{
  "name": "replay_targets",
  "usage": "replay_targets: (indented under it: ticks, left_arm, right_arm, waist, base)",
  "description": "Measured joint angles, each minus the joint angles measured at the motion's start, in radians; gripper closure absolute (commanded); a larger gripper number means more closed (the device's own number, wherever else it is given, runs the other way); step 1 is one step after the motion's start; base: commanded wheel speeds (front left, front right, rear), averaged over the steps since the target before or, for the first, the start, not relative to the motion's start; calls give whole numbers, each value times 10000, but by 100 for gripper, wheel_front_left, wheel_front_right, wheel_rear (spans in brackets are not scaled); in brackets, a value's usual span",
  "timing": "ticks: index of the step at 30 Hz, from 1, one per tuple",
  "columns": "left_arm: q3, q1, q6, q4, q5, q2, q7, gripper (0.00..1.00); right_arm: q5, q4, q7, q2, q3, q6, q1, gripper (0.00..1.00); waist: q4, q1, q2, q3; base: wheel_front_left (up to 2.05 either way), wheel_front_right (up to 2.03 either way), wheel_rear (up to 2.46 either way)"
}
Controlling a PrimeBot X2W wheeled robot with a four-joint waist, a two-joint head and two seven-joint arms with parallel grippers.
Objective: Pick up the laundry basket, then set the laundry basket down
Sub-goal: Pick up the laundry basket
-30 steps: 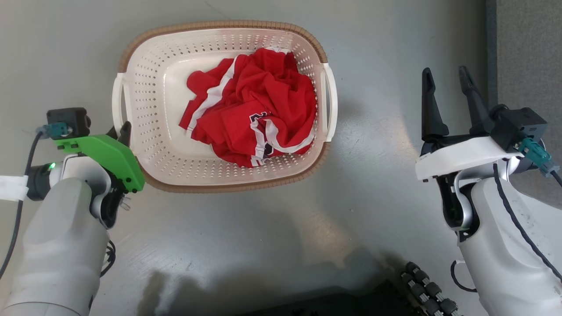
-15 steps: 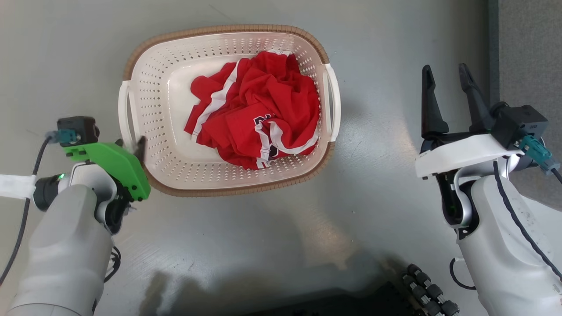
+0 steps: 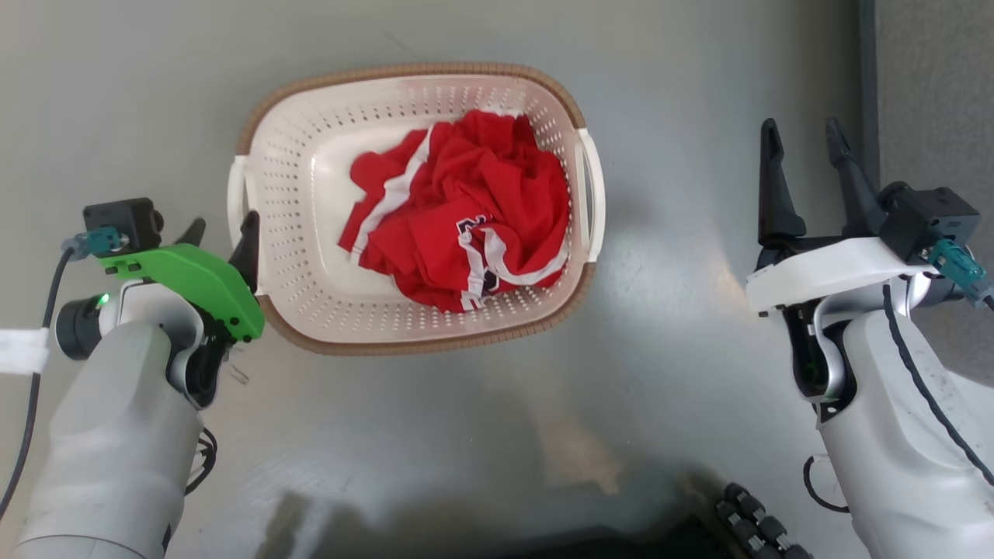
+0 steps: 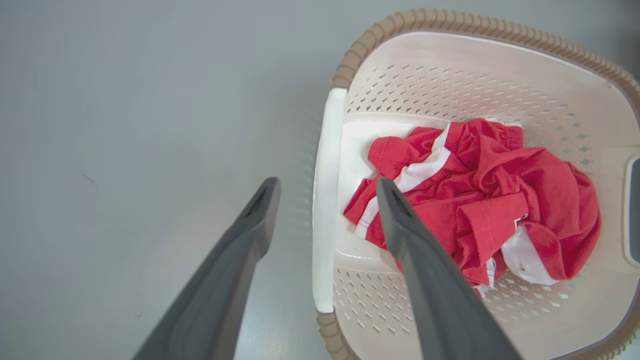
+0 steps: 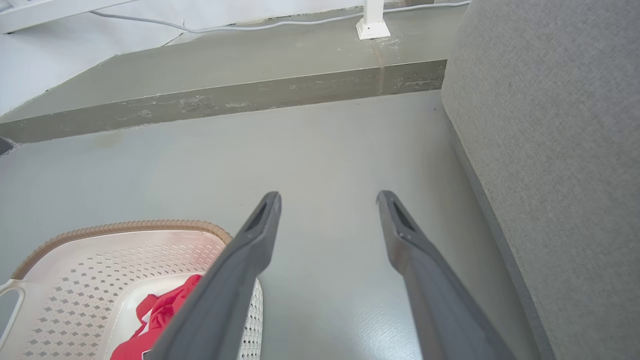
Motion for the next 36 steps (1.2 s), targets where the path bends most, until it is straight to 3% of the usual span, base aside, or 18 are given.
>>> replay_targets:
  ticks: [10,25,36]
  left_arm:
    - [-46,85,0,-213,84,0,-1639,0]
    - [-54,971,82,-1037,922,-33,-1799,0]
    - [671,1939,629,-3436,1764,17,-1799,0]
  right_arm:
    - [-65,468,-2,-138,-213,61,27,0]
    - [-224,888,-2,-188,-272,188,557,0]
    - [-238,894,-2,-199,-401,190,1082,0]
  waist:
    - [197,0,0,-988]
    - [577,0,0,-2964]
    - [850,0,0,-4396]
  base:
    - [0,0,0]
    - [0,0,0]
    - [0,0,0]
